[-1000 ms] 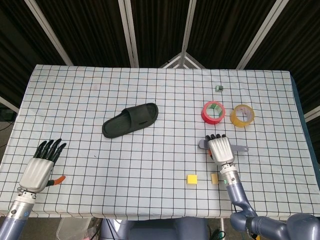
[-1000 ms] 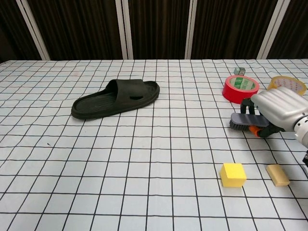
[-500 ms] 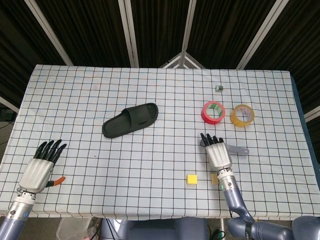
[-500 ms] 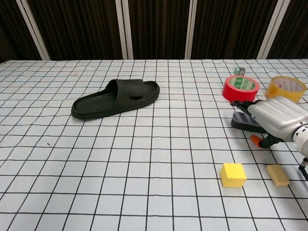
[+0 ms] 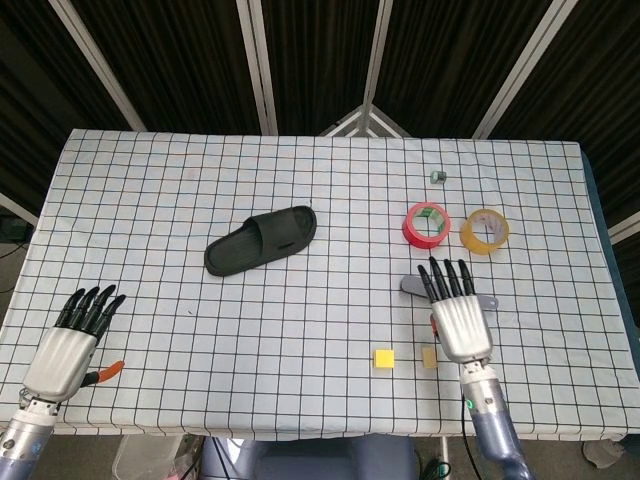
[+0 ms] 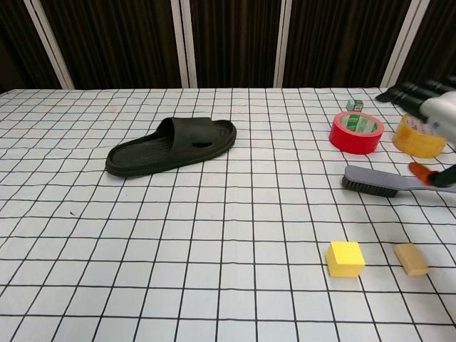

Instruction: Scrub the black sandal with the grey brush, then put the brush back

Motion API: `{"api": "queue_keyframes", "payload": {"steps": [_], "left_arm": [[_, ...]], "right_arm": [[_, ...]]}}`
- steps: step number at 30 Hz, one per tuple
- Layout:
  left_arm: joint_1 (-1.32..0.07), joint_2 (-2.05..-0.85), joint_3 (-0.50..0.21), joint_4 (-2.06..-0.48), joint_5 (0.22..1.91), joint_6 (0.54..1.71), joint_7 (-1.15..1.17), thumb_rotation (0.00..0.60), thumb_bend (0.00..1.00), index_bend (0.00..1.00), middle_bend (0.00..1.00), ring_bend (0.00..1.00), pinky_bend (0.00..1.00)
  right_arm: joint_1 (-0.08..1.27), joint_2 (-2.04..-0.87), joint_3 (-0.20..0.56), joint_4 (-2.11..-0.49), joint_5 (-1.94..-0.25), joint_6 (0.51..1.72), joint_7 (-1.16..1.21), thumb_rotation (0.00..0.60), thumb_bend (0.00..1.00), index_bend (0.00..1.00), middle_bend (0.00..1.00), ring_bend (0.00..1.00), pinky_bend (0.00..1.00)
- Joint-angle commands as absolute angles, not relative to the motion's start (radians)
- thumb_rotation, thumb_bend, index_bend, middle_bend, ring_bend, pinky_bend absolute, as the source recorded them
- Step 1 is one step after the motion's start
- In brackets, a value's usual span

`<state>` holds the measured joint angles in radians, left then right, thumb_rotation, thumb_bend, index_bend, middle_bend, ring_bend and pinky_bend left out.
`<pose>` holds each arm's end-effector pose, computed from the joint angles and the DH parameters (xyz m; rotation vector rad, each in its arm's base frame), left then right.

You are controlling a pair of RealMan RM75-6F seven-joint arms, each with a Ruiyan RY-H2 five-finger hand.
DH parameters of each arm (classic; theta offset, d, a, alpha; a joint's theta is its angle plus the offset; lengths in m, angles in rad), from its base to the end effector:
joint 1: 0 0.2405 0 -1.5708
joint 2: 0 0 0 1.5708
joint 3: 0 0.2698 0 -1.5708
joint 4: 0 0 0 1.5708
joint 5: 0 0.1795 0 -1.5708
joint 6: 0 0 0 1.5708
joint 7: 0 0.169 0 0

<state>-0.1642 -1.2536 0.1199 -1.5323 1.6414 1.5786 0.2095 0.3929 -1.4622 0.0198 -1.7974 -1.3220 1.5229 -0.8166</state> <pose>-0.2850 0.1952 0.1355 -1.6387 -0.7085 -0.8893 -0.2011 -0.2645 0.0818 1.5790 -0.5942 0.7827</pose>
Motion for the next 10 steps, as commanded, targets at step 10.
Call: {"api": "queue_keyframes", "payload": {"steps": [10], "left_arm": [[-0.049, -1.254, 0.123, -1.53, 1.65, 1.699, 0.25, 0.539, 0.05, 0.0, 0.0, 0.0, 0.02]], "right_arm": [[0.026, -1.133, -0.232, -1.79, -1.512, 1.86, -0.353, 0.6, 0.45, 0.0, 0.01, 0.0, 0.0]]}}
